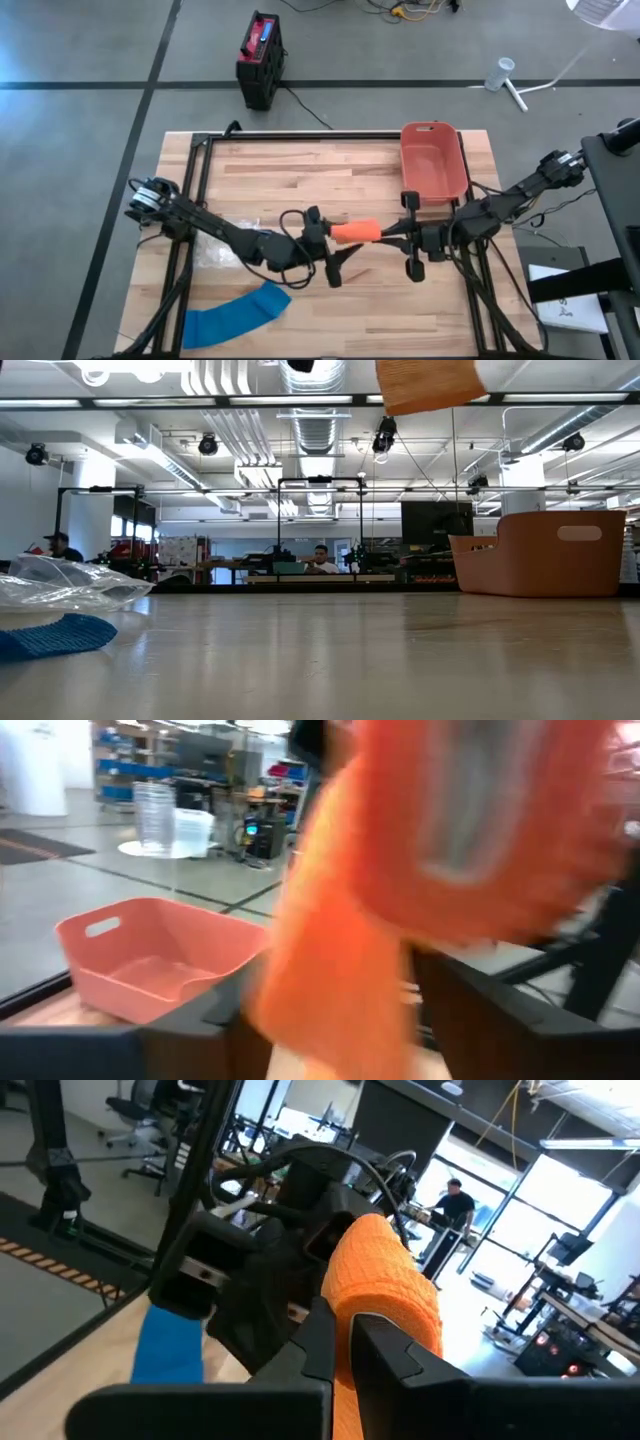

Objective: Roll bandage
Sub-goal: Roll the orange bandage

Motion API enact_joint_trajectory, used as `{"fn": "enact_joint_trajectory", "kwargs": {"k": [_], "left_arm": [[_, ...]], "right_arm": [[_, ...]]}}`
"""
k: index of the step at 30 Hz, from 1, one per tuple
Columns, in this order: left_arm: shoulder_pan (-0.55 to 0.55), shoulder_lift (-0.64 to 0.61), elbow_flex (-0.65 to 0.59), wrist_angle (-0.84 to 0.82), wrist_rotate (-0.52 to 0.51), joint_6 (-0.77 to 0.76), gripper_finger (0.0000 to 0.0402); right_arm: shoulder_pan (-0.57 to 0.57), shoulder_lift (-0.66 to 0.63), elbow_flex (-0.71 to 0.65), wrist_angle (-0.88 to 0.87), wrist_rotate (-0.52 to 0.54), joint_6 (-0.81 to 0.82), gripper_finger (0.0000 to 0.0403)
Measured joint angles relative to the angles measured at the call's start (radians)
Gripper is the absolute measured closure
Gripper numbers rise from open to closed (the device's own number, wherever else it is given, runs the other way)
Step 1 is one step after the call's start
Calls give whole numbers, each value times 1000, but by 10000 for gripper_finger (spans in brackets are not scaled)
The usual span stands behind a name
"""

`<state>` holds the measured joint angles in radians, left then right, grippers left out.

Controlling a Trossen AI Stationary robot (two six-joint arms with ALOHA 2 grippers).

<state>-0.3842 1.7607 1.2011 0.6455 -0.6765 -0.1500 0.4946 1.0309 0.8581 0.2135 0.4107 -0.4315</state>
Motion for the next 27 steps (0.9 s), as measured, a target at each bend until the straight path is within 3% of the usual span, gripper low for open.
{"fn": "enact_joint_trajectory", "kwargs": {"k": [2,6,8,15,19,22,27], "left_arm": [[2,3,0,-3,-19,-17,221],[-1,3,0,-1,-74,-18,345],[2,1,0,-1,-124,-13,386],[1,-47,-1,-15,-291,229,399],[6,-116,36,-16,-379,476,401],[7,-152,101,-49,-387,634,401],[6,-161,243,-231,-387,750,401]], "right_arm": [[0,0,0,-1,0,-9,393],[0,-14,0,0,-13,-9,394],[0,-29,0,1,-50,1,394],[2,-67,0,-60,-234,56,394],[2,-81,0,-168,-236,148,394],[2,-75,0,-243,-236,200,394],[2,-19,-1,-283,-235,232,394]]}}
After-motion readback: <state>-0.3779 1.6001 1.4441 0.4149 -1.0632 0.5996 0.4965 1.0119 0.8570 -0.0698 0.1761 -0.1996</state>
